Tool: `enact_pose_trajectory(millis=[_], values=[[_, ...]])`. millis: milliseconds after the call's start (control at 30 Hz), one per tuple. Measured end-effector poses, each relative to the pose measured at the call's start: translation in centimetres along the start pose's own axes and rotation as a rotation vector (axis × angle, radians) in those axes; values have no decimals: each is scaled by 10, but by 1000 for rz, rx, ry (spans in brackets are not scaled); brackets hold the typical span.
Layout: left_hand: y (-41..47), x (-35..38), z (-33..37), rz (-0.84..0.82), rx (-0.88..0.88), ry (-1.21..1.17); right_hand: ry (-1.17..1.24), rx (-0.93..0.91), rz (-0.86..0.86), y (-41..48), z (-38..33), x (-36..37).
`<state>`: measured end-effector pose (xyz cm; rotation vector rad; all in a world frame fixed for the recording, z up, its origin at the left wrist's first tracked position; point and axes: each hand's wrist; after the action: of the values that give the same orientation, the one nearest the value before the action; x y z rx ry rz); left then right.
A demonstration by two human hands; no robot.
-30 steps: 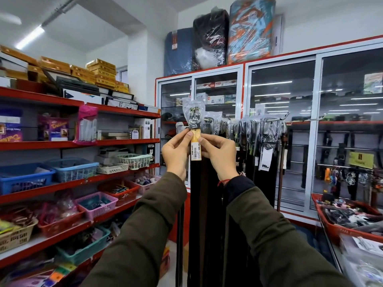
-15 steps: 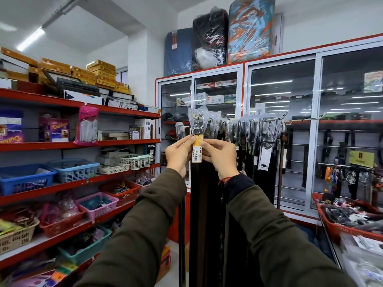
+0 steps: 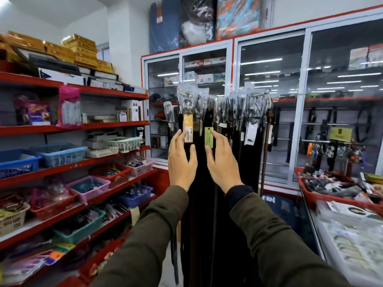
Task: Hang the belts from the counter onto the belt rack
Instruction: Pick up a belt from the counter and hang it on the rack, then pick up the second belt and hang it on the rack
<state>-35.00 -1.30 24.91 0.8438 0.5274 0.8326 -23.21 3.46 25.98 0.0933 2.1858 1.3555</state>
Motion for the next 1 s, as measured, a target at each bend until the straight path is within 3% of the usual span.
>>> enact_pose_trajectory(millis=[167,333,1000], values=[[-55,13,-5,-66,111,245,-308,-27,1,-55,25,-12],[-107,32,1,-172,179,262,-457,16,-17,-109,50,-34],[-349,149,86,-770,134,-114,-867,527,-264,-347,137,-209]])
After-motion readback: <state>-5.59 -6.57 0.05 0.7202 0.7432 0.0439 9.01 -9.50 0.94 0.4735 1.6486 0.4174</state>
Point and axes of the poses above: each hand's wrist, its own y-axis towards the middle knuckle, its own x-axis out of the palm, z = x × y, and after that the axes turned 8 degrees about -y, right-handed
